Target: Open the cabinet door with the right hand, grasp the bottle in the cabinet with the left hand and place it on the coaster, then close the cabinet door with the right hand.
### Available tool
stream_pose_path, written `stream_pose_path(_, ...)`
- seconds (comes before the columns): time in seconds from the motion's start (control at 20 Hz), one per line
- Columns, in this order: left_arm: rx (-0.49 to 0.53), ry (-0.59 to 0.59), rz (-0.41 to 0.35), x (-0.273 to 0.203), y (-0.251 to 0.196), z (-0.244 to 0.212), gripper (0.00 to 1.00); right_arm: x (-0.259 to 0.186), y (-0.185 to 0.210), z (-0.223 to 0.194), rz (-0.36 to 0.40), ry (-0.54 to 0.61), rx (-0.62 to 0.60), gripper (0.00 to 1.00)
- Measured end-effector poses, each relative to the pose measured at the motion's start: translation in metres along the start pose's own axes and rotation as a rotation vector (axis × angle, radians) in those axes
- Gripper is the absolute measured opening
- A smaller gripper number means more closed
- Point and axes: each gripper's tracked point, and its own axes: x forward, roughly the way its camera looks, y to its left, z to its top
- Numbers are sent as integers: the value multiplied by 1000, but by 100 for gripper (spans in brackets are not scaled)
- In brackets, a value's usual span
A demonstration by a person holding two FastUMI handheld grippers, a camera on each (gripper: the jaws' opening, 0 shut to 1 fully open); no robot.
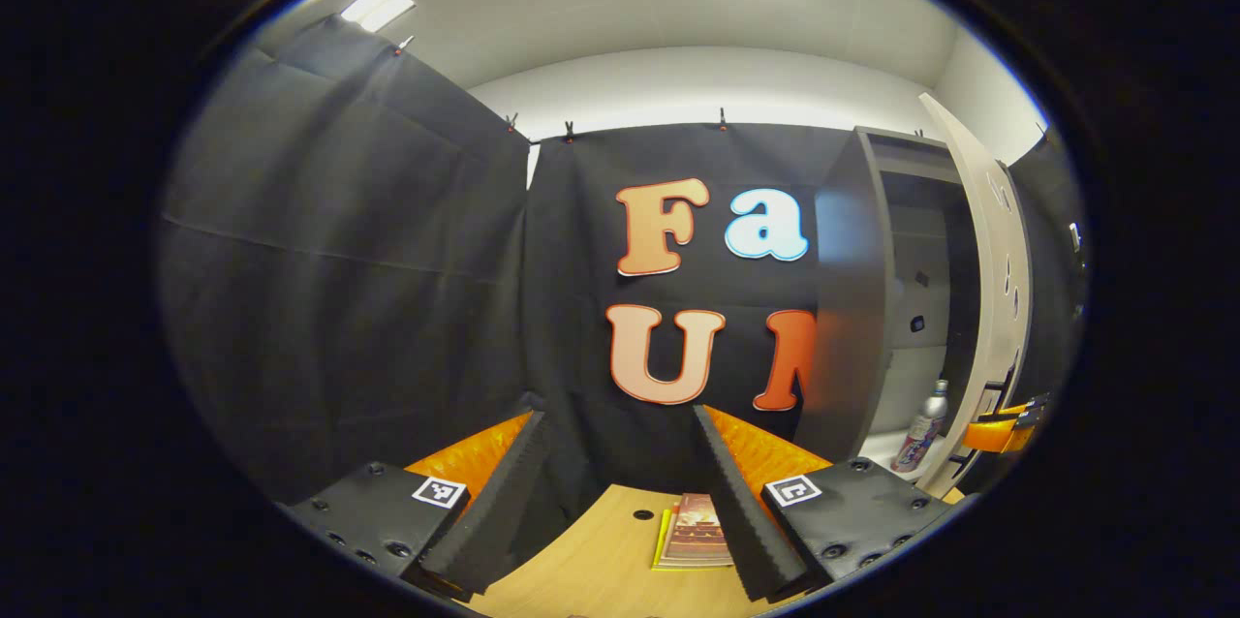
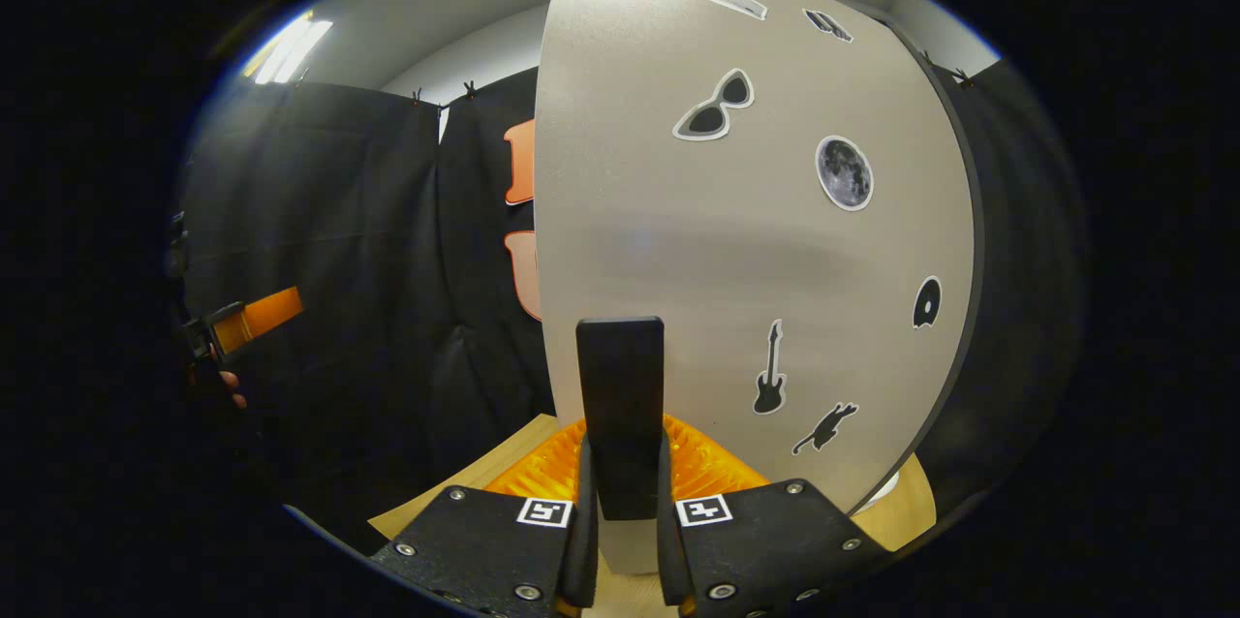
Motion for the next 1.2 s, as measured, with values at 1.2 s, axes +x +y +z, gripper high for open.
stream_pose_path(1.2, 0, 68, -480, 37, -321, -65, 93, -67, -30, 9, 114, -161, 212, 24)
